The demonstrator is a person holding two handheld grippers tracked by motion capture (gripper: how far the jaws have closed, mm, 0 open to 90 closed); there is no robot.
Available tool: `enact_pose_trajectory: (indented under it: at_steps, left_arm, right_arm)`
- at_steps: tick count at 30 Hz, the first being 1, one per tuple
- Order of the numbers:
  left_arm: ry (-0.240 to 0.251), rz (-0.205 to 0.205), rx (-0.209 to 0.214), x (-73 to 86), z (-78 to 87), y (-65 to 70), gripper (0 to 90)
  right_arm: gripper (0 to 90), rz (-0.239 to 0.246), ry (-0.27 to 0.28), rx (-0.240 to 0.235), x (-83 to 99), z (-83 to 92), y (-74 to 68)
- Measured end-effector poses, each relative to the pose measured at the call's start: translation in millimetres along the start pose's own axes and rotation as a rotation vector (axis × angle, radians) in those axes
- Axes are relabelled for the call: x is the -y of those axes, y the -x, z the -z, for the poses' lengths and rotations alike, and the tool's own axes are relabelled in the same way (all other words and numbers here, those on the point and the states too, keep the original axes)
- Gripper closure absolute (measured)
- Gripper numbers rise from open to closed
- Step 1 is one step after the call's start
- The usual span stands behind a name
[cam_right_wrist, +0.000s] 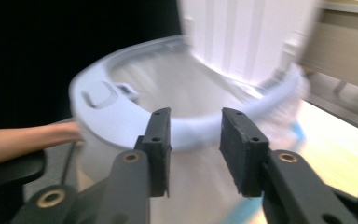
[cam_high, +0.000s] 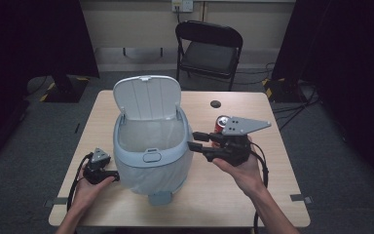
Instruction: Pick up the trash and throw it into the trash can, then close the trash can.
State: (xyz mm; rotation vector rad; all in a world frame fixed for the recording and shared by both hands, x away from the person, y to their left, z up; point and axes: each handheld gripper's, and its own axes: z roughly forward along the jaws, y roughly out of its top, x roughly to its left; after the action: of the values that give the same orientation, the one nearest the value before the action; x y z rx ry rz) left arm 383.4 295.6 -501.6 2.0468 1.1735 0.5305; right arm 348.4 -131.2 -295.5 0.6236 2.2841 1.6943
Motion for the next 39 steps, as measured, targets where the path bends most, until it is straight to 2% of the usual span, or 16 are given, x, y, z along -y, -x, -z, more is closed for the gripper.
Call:
enact_pose_trajectory:
  at_steps: [2,5,8,9,10,13,16,17,19,20,22,24,25,27,33,39]
  left_arm:
    - [0.0,0.001,-0.001,0.0,0.1,0.0,20.8]
    - [-0.001,0.0,0.0,0.0,0.1,0.0,20.8]
    - [-0.001,0.0,-0.001,0.1,0.2,-0.1,20.8]
    - [-0.001,0.0,-0.001,0.1,0.2,-0.1,20.8]
    - [0.0,0.0,0.0,0.1,0.2,-0.1,20.8]
    - [0.0,0.002,0.0,0.1,0.2,-0.2,20.8]
    - [0.002,0.004,0.002,0.2,0.1,-0.3,21.1]
    - [0.001,0.004,0.002,0.1,0.1,-0.3,21.0]
    - [0.001,0.004,0.002,0.2,0.1,-0.3,21.0]
    - [0.001,0.004,0.002,0.2,0.1,-0.3,21.1]
    - [0.002,0.004,0.002,0.2,0.1,-0.3,21.0]
    - [0.001,0.003,0.003,0.1,0.1,-0.3,21.0]
    - [0.001,0.003,0.002,0.1,0.1,-0.3,21.0]
    - [0.001,0.003,0.003,0.2,0.1,-0.3,21.0]
    - [0.001,0.003,0.002,0.1,0.1,-0.3,21.0]
    - [0.001,0.002,0.003,0.1,0.1,-0.4,21.0]
  right_arm:
    - [59.7,-0.021,-0.012,0.03,6.8,4.3,6.4]
    - [50.8,-0.057,-0.024,0.093,17.9,9.0,18.3]
    - [42.1,-0.103,-0.044,0.178,35.9,11.9,36.4]
    - [42.1,-0.103,-0.044,0.178,35.9,11.9,36.4]
    - [34.8,-0.139,-0.074,0.233,49.2,12.1,48.4]
    - [30.1,-0.189,-0.134,0.282,67.4,11.3,62.5]
    - [28.3,-0.214,-0.162,0.31,78.8,9.8,70.9]
    - [25.7,-0.241,-0.186,0.344,90.0,8.3,79.2]
    - [25.0,-0.243,-0.2,0.364,95.6,7.3,83.2]
    - [23.3,-0.263,-0.219,0.392,107.5,5.2,92.2]
    - [22.7,-0.277,-0.23,0.397,112.7,3.9,96.6]
    - [21.5,-0.285,-0.243,0.421,121.4,1.8,103.9]
    - [19.2,-0.278,-0.263,0.45,128.5,-1.2,111.6]
    - [18.4,-0.287,-0.282,0.46,134.5,-4.4,120.0]
    - [16.7,-0.276,-0.289,0.495,144.9,-17.3,133.4]
    - [16.8,-0.27,-0.282,0.482,154.2,-31.4,141.8]
